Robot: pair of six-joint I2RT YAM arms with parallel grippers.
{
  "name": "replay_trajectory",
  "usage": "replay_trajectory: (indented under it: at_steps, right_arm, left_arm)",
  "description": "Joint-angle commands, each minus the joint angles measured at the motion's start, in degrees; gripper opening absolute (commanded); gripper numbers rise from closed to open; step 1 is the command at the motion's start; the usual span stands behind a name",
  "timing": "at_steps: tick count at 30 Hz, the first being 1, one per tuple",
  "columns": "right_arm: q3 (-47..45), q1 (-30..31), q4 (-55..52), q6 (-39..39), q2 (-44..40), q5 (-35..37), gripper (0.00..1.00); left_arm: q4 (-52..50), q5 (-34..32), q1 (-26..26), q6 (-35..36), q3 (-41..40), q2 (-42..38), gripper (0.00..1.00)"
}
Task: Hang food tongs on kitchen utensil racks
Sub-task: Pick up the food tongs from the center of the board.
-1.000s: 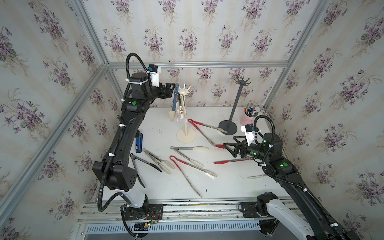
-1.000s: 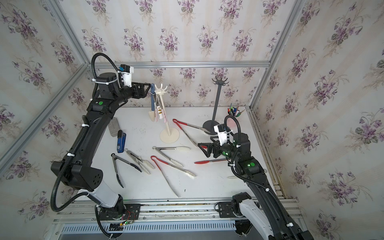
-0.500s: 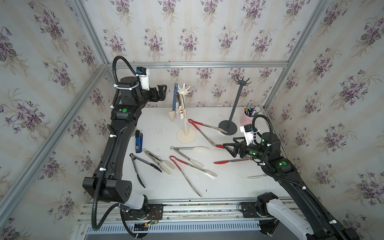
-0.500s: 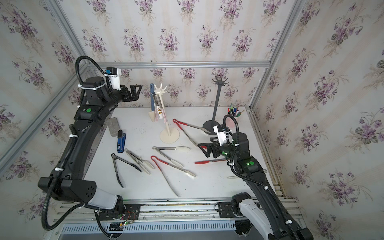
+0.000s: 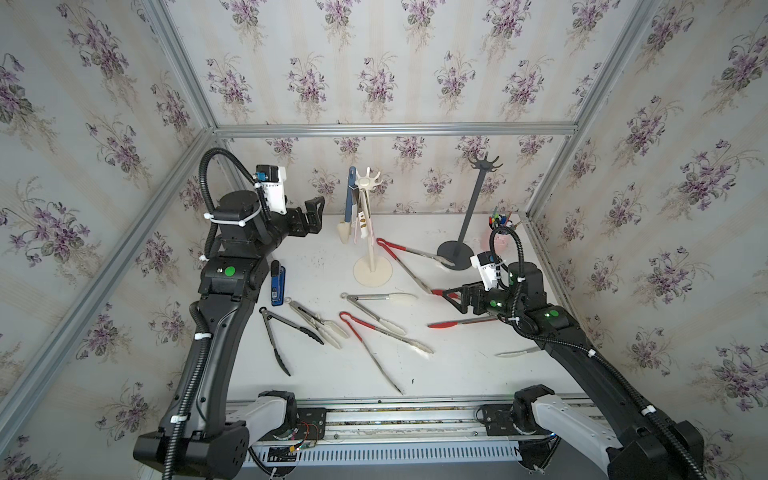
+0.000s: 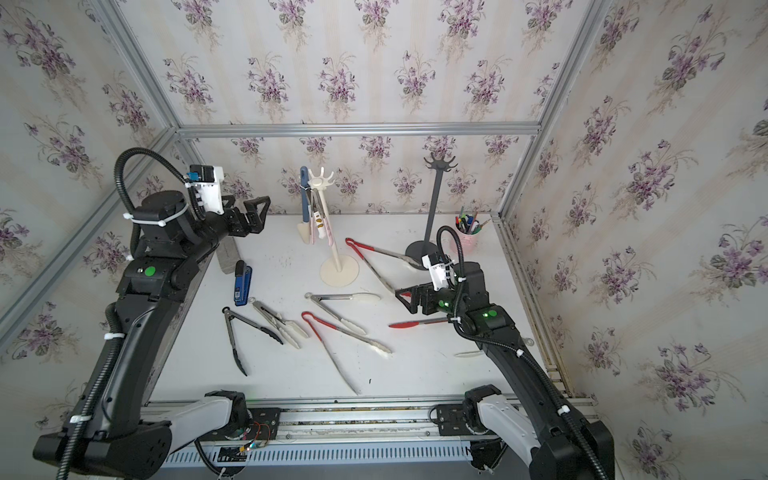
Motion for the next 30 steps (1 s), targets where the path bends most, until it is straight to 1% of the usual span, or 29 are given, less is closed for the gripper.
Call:
replay_trajectory:
  at_steps: [1, 5, 8, 11, 15, 21, 25, 30]
  right_arm:
    - [0.0, 0.1, -1.6, 0.8, 1.5, 1.4, 0.94]
    - [-0.1, 0.1, -3.0, 0.9, 3.3, 3.6, 0.92]
    - [-0.2, 0.1, -3.5, 2.7, 5.0, 5.0, 0.9]
    - [-0.2, 0.1, -4.6, 7.2, 6.9, 5.8, 0.86]
    - [-0.9, 0.1, -6.5, 17.1, 8.3, 8.0, 0.8]
    - [-4.8, 0.1, -10.1, 25.4, 6.7, 14.3, 0.74]
    - [-8.0, 0.1, -8.9, 29.4, 5.3, 15.0, 0.7]
    - [-9.4, 0.0, -7.3, 31.4, 5.7, 16.7, 0.66]
  left_arm:
    - [0.9, -0.6, 0.2, -0.6, -3.8, -3.5, 0.99]
    - [0.8, -0.2, 0.1, -1.8, -8.9, -7.9, 0.99]
    - [0.6, 1.0, 0.1, -3.4, -12.8, -11.0, 0.99]
    - [0.3, 2.4, 0.0, -4.3, -16.5, -14.1, 0.99]
    - [-0.3, 4.0, -0.1, -4.5, -20.9, -17.3, 0.99]
    - [-1.3, 5.6, -1.8, -3.1, -26.1, -20.6, 0.99]
    - [-1.6, 5.9, -4.3, -0.7, -28.2, -21.3, 0.99]
    - [-2.2, 6.3, -7.9, 2.5, -29.7, -21.5, 0.99]
